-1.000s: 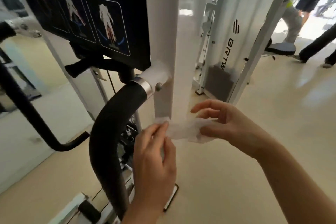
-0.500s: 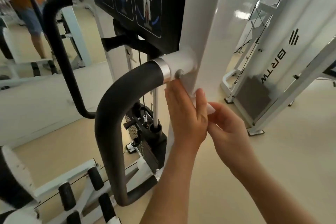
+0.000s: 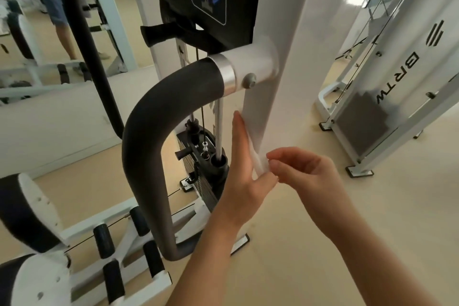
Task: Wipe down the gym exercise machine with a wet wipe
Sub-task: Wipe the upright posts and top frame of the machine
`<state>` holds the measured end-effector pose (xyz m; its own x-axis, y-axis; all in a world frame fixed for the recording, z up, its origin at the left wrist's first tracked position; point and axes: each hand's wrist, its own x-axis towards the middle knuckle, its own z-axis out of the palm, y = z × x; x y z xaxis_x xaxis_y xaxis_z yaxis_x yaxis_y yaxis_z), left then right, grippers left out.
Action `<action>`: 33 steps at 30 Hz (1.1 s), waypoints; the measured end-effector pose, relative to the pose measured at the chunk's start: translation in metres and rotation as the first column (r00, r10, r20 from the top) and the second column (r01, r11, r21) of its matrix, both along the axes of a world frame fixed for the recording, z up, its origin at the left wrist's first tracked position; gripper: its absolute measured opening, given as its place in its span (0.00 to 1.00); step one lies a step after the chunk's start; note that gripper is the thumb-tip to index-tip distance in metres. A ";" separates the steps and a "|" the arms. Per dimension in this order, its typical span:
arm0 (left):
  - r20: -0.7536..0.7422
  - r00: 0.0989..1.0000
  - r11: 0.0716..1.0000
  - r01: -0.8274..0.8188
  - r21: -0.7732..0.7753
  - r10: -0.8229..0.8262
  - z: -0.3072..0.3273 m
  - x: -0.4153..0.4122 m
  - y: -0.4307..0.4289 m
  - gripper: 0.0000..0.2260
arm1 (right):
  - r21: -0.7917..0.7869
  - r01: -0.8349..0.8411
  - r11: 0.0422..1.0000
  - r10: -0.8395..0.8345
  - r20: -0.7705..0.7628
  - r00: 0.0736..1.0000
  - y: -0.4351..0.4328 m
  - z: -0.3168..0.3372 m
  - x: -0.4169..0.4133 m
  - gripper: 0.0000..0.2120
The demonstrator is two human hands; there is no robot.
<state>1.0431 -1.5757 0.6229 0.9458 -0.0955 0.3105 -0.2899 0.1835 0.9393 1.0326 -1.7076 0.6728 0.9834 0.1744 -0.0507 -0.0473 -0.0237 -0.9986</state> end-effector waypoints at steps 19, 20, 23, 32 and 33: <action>0.008 0.872 0.772 -0.437 0.461 0.489 -0.111 0.013 -0.016 0.36 | -0.316 0.142 0.938 -0.181 -0.097 0.979 0.010 -0.086 -0.001 0.13; -0.042 0.866 0.741 -0.400 0.539 0.498 -0.138 0.009 -0.016 0.36 | -0.345 0.132 0.929 -0.183 -0.119 0.976 0.011 -0.095 -0.001 0.15; -0.209 0.852 0.732 -0.258 0.631 0.480 -0.189 0.001 -0.013 0.34 | -0.362 0.089 0.928 -0.152 -0.148 0.977 0.015 -0.111 -0.007 0.18; 0.020 0.862 0.683 -0.416 0.600 0.507 -0.150 -0.001 -0.026 0.32 | -0.295 0.162 0.942 -0.192 -0.075 0.978 0.022 -0.121 -0.002 0.12; 0.048 0.876 0.656 -0.394 0.644 0.479 -0.160 -0.002 -0.023 0.34 | -0.304 0.142 0.942 -0.176 -0.087 0.981 0.023 -0.124 -0.002 0.11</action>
<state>1.0410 -1.5991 0.4628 0.9526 0.2093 0.2210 -0.0662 -0.5662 0.8216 1.0311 -1.6844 0.5491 0.9822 -0.0229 -0.1862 -0.1845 -0.2991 -0.9362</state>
